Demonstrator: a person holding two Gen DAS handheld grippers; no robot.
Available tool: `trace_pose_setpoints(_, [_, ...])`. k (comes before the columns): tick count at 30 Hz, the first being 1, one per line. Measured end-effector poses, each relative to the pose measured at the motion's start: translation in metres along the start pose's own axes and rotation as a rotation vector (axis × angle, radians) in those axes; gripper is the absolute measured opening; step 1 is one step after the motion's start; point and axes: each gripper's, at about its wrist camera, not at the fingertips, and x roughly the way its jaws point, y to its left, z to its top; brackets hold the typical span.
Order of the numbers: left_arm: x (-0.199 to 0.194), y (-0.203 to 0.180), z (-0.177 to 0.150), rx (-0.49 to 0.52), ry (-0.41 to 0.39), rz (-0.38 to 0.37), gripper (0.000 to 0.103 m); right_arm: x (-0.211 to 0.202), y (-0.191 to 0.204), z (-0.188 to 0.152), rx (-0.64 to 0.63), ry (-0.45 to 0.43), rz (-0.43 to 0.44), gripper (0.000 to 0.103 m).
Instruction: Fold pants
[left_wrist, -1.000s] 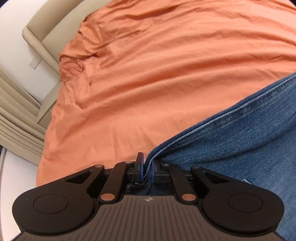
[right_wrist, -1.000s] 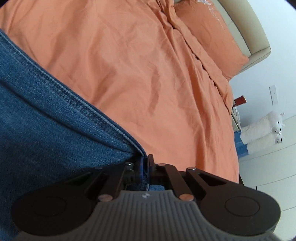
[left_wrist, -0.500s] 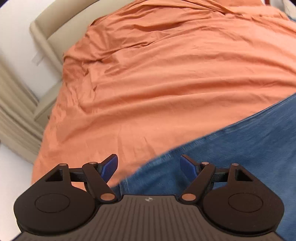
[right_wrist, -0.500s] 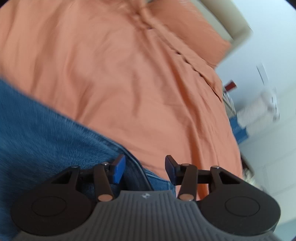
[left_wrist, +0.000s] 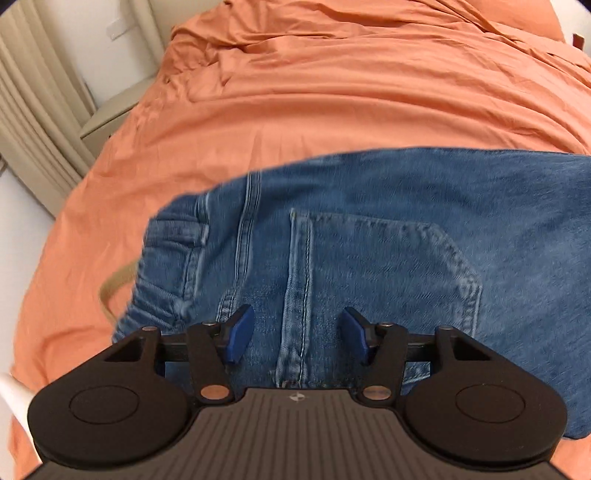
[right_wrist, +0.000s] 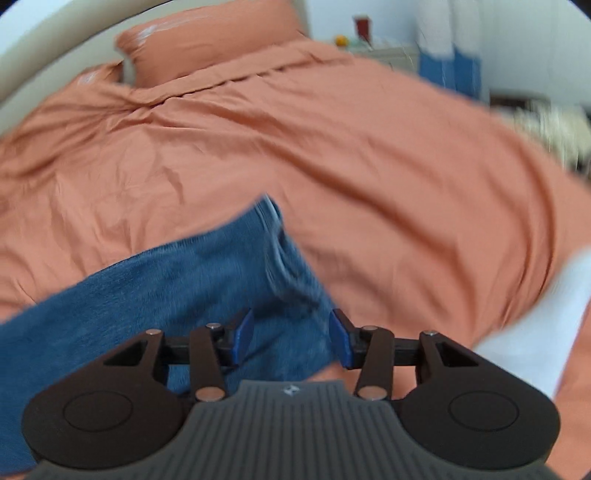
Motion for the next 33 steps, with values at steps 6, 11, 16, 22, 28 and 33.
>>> trace_pose_setpoints(6, [0.013, -0.004, 0.001, -0.007, 0.032, 0.015, 0.065, 0.043, -0.023, -0.021, 0.247, -0.003, 0.096, 0.027])
trace_pose_setpoints(11, [0.02, -0.002, 0.0, -0.037, 0.049, 0.013, 0.065, 0.07, -0.046, -0.029, 0.491, -0.043, 0.202, 0.028])
trace_pose_setpoints(16, [0.019, -0.006, 0.002, -0.029, 0.058, 0.025, 0.065, 0.061, -0.053, -0.029, 0.592, -0.121, 0.239, 0.0])
trace_pose_setpoints(22, [0.021, -0.007, 0.001, -0.037, 0.053, 0.033, 0.065, -0.005, -0.049, -0.012, 0.49, -0.252, 0.271, 0.0])
trace_pose_setpoints(28, [0.019, -0.006, 0.003, -0.027, 0.061, 0.029, 0.065, -0.005, -0.068, -0.028, 0.551, -0.223, 0.183, 0.01])
trace_pose_setpoints(33, [0.022, -0.006, 0.005, -0.027, 0.071, 0.029, 0.065, 0.012, -0.069, -0.047, 0.582, -0.159, 0.261, 0.022])
